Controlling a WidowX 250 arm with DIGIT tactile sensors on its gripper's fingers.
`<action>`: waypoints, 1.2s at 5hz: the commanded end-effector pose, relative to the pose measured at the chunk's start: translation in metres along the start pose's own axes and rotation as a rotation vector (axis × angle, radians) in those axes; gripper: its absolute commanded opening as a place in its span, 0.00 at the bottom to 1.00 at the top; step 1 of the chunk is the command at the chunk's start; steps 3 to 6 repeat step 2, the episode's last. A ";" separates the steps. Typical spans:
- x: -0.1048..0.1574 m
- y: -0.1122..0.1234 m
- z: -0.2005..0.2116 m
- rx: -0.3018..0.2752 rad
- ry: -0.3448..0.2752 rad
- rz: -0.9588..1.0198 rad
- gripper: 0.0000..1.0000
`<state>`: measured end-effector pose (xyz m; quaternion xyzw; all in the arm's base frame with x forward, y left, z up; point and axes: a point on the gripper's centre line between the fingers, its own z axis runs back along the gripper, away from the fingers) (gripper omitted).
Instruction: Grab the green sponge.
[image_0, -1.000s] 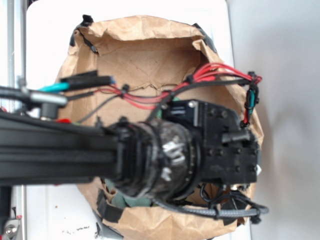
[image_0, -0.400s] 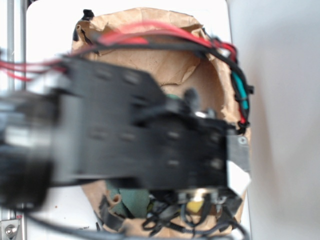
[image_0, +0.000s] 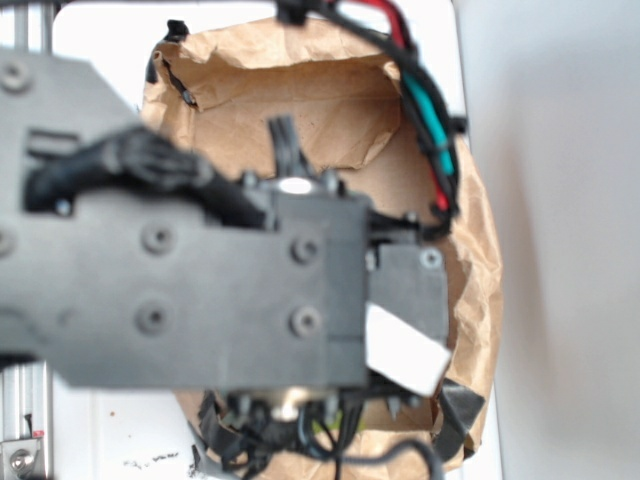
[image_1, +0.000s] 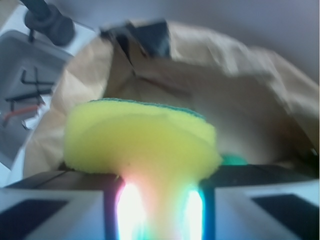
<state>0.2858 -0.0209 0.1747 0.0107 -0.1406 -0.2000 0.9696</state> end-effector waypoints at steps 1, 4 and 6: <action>-0.020 0.023 0.038 0.104 0.034 0.173 0.00; -0.020 0.021 0.042 0.119 0.032 0.166 0.00; -0.020 0.021 0.042 0.119 0.032 0.166 0.00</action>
